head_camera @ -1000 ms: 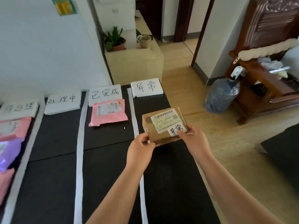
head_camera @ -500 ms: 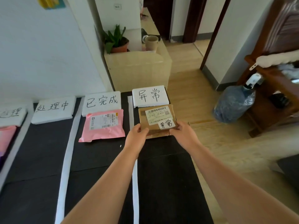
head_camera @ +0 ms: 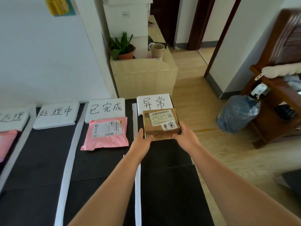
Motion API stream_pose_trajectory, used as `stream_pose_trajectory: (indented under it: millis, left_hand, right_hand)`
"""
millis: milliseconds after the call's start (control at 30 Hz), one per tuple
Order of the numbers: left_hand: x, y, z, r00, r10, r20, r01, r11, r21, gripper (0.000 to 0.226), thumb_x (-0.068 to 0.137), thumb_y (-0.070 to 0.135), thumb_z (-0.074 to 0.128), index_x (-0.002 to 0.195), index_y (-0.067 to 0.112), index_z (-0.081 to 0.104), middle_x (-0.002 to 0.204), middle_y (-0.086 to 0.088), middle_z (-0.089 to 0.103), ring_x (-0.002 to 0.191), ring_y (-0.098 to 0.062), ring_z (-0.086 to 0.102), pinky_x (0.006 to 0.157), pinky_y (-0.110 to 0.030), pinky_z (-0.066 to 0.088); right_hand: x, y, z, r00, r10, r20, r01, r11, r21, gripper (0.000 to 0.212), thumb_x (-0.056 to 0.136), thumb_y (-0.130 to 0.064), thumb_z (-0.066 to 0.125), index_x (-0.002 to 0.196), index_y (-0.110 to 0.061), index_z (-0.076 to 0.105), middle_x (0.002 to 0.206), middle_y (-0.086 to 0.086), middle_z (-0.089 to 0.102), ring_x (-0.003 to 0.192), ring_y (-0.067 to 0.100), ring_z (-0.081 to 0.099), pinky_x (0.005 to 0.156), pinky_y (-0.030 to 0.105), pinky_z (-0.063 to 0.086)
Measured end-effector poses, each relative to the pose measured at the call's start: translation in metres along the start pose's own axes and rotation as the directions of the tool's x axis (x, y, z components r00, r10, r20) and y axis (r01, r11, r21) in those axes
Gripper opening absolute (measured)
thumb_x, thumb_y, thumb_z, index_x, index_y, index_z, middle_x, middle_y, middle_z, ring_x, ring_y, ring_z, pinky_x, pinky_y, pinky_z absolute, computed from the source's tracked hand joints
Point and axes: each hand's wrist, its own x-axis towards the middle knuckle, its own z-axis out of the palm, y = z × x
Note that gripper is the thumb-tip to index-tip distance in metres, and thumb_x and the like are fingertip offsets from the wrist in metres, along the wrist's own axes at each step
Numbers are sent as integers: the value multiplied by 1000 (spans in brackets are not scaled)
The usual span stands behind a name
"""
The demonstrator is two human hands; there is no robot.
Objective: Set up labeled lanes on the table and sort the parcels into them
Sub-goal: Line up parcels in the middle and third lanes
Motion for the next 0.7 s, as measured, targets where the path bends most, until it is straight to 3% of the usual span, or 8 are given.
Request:
stream_pose_trajectory:
  millis: [33, 100, 200, 333, 567, 700]
  left_hand:
    - [-3, -2, 0, 1000, -11, -7, 11, 1000, 3, 70, 102, 35, 51, 158, 24, 12, 162, -3, 26, 148, -26, 26, 117, -43, 26]
    - [-13, -6, -1, 1000, -15, -24, 16, 1000, 21, 73, 101, 38, 53, 158, 23, 11, 162, -5, 23, 148, -26, 25, 116, -43, 28]
    - [-34, -13, -1, 998, -22, -52, 27, 994, 102, 71, 100, 38, 53, 158, 26, 13, 162, -4, 23, 147, -26, 29, 112, -41, 32]
    - [-71, -14, 0, 998, 43, -52, -29, 971, 239, 71, 100, 38, 52, 158, 28, 12, 163, -1, 20, 146, -24, 30, 111, -39, 35]
    - [-145, -17, -17, 983, 167, -72, -102, 834, 542, 63, 104, 36, 42, 158, 28, 10, 166, 0, 10, 148, -25, 26, 114, -43, 37]
    - [-189, -27, -45, 964, 194, -179, -54, 808, 586, 62, 103, 35, 45, 157, 28, 15, 165, 0, 12, 148, -25, 26, 114, -45, 38]
  right_hand:
    - [-6, -3, -2, 1000, 9, -20, -9, 1000, -3, 62, 97, -22, 59, 151, -30, 30, 138, -6, 57, 94, 9, 63, 68, 30, 54]
    - [-21, -5, -5, 997, 33, -68, -32, 999, 5, 67, 99, -22, 58, 156, -27, 22, 144, 0, 51, 114, 21, 61, 87, 39, 54]
    - [-42, -2, -6, 994, 23, -107, -23, 1000, -3, 65, 100, -26, 56, 156, -25, 25, 154, 1, 41, 117, 22, 60, 77, 30, 52]
    - [-73, 2, 0, 998, -17, -65, 15, 999, -29, 62, 99, -27, 58, 153, -27, 29, 153, 2, 42, 116, 14, 57, 63, 17, 39]
    - [-150, -23, 3, 982, -187, 27, 189, 963, -192, 59, 97, -34, 60, 150, -26, 35, 147, 2, 46, 127, 19, 52, 85, 27, 41]
    - [-189, -52, 18, 940, -334, 75, 342, 905, -255, 58, 96, -33, 62, 148, -24, 39, 147, 0, 48, 129, 19, 51, 92, 30, 44]
